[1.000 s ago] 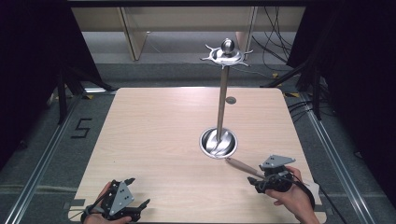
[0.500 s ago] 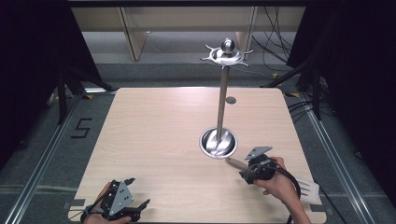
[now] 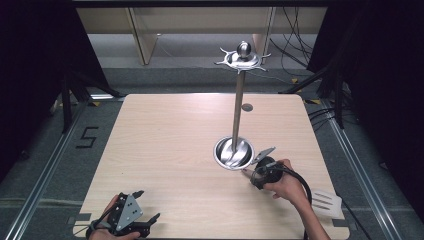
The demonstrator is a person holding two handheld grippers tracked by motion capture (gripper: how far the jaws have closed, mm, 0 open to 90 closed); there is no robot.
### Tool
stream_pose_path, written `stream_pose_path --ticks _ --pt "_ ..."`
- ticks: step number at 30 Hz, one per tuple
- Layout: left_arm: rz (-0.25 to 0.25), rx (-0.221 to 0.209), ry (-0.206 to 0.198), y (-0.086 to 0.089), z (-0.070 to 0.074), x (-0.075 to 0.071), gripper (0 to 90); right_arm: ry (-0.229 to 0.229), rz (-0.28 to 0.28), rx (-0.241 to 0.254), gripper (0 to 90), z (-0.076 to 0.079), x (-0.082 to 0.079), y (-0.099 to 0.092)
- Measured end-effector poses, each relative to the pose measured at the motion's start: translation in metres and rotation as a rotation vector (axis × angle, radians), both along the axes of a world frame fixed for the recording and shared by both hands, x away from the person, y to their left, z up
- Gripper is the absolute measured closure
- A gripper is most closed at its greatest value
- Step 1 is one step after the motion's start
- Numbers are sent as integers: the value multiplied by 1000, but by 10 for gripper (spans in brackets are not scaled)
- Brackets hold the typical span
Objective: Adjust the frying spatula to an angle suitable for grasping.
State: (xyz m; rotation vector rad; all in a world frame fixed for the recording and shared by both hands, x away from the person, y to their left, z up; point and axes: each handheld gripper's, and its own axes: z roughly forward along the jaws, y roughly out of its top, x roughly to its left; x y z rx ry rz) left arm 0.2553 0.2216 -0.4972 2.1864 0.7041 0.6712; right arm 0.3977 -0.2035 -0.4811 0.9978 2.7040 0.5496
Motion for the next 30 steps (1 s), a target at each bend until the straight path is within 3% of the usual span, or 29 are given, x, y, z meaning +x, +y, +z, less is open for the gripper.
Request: stream_pose_path --ticks 5,7,9,11,12,13,18,19,22,23,25,28,29,30 --pt "2 19 -10 0 0 1 150 22 13 -38 592 -1 6 4" --pt "4 -2 -12 -2 -2 0 150 49 44 -59 623 1 8 6" --pt "11 9 -19 -1 -2 1 150 56 54 -69 628 2 10 6" --pt "7 7 -18 -1 -1 1 151 52 71 -116 634 3 14 7" --pt "10 -25 -14 -3 -3 0 151 76 97 -133 634 4 16 10" --pt "8 2 -16 -1 -1 0 151 76 97 -133 634 4 16 10" --pt "9 -25 -13 -3 -3 0 150 109 124 -179 643 5 21 15" --pt "5 -1 -14 -2 -1 0 150 115 153 -195 657 5 24 16" --pt "2 -14 -5 -2 -1 -1 150 130 163 -211 670 6 25 17" --pt "0 3 -3 -1 0 0 150 134 184 -210 674 5 27 17" --pt "9 -19 -15 -3 -2 0 150 153 157 -221 679 7 26 20" --pt "6 -14 -15 -3 -2 0 150 155 170 -236 682 7 27 21" --pt "3 -11 -2 -2 -1 -1 150 131 227 -239 683 6 30 19" --pt "3 -11 -2 -2 -1 -1 150 131 227 -239 683 6 30 19"
